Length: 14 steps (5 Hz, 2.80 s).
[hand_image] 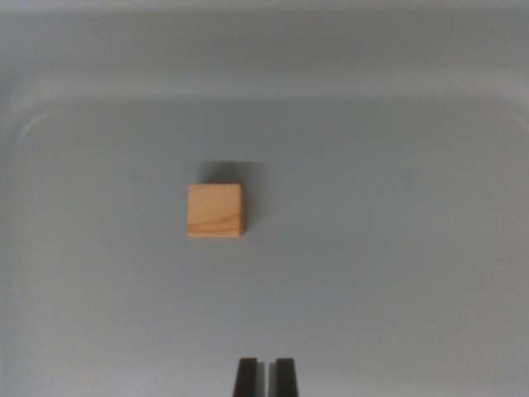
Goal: Push wooden cube
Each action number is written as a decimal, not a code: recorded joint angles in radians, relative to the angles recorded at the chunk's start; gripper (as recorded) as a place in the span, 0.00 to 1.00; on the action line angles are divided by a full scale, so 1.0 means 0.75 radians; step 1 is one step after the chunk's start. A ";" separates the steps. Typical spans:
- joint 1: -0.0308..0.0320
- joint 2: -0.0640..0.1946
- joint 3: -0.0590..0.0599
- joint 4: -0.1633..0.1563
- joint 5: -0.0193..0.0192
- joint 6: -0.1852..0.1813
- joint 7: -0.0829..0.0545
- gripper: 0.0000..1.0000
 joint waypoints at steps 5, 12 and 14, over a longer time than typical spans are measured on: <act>0.0075 0.043 0.011 -0.077 -0.0029 -0.113 0.016 0.00; 0.0237 0.136 0.034 -0.243 -0.0093 -0.356 0.050 0.00; 0.0279 0.160 0.040 -0.286 -0.0110 -0.419 0.059 0.00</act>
